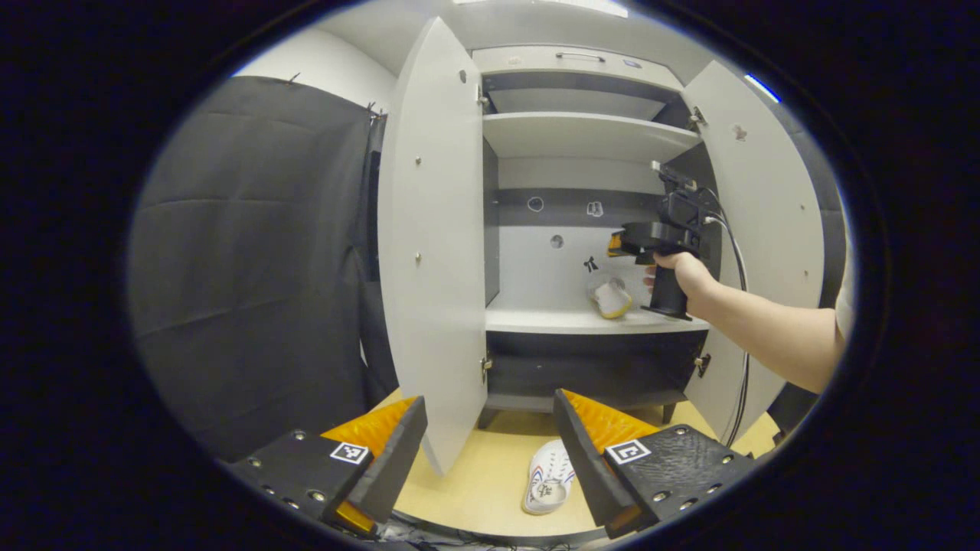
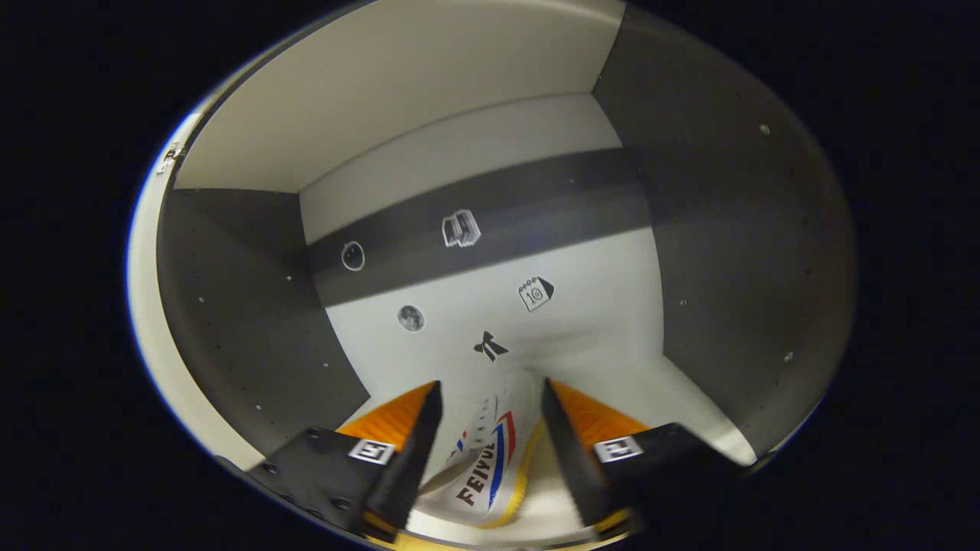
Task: Grab one shoe with the right hand and put it into the shoe cabinet, grab the other shoe with the left hand and put it into the shoe cabinet; then close the right door with the right hand and the left door with the left hand.
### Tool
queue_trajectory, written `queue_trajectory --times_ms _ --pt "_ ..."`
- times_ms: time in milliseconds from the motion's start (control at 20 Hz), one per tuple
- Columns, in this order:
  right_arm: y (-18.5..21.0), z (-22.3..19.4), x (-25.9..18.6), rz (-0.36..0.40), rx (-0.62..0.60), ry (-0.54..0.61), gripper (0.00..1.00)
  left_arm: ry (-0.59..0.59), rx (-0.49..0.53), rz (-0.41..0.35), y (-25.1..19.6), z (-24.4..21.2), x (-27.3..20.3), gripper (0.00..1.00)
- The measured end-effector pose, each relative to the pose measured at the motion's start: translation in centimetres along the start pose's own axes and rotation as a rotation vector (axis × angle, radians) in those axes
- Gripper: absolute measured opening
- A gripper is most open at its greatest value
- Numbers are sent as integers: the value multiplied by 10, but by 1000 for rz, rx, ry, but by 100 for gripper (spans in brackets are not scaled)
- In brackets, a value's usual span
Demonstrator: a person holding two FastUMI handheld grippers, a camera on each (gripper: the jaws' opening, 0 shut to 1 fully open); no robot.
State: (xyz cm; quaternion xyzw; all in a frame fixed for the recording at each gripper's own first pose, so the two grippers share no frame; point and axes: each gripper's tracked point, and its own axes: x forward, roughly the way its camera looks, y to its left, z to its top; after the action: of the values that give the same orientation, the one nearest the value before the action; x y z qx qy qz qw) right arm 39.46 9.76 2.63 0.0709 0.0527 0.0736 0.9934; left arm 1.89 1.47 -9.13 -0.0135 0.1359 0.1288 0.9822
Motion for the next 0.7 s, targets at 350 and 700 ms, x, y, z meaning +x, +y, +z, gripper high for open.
queue_trajectory --times_ms 350,700 --pt "1 -16 -116 -110 -146 -41 92 37 30 -232 17 -23 0 96" --pt "-13 -58 -241 -193 -175 -56 92 96 44 -437 -10 -64 -4 94"
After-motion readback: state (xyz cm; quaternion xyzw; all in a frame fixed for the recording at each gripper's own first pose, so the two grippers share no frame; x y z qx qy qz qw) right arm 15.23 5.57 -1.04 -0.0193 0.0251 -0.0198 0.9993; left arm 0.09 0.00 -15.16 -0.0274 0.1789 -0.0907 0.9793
